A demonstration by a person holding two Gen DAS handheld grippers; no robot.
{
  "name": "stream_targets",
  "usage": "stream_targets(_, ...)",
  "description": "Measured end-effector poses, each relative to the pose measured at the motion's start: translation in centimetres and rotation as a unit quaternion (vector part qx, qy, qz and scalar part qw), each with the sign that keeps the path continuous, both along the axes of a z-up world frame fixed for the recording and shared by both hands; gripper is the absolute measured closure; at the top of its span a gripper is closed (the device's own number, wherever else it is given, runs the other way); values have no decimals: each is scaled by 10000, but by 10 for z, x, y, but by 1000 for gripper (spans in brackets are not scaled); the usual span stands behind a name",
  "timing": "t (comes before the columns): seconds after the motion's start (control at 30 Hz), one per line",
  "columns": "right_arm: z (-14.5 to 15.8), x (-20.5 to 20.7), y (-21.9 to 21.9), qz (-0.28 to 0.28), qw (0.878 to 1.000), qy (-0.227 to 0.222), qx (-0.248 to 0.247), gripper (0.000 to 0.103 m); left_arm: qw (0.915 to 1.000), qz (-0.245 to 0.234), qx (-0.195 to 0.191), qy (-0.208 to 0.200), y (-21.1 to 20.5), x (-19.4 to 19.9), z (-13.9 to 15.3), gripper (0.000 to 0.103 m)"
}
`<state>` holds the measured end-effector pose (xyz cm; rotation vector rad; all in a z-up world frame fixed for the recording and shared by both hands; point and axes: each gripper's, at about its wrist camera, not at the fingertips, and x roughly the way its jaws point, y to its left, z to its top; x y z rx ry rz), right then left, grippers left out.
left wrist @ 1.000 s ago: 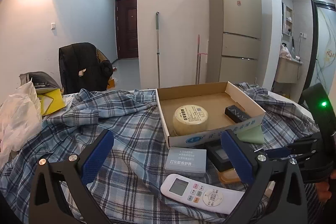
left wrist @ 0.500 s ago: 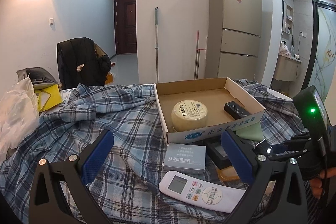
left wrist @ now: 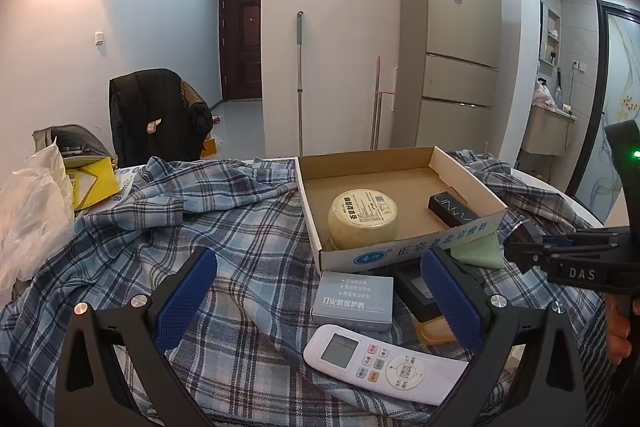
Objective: Organize rigid objects
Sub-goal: 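Grasp the small black item beside the remote with the right tool, then grasp the black magnifier frame with the left tool while the right tool holds its item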
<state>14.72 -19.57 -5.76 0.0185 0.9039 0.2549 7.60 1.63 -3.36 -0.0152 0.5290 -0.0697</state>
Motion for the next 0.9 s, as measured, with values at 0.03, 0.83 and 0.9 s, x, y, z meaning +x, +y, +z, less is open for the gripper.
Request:
stream_targets(0.03, 1, 1, -1, -60, 9999, -61, -65, 74, 10000, -20, -7, 31, 0, 0, 0, 0)
stream_targets(0.83, 28, 2, -50, -759, 9958, -442, 263, 74, 9690, -58, -95, 2468, -111, 76, -21, 18)
stream_targets(0.9, 30, 1, -52, -767, 9956, -476, 254, 74, 9651, -39, -35, 2620, -114, 83, -25, 18)
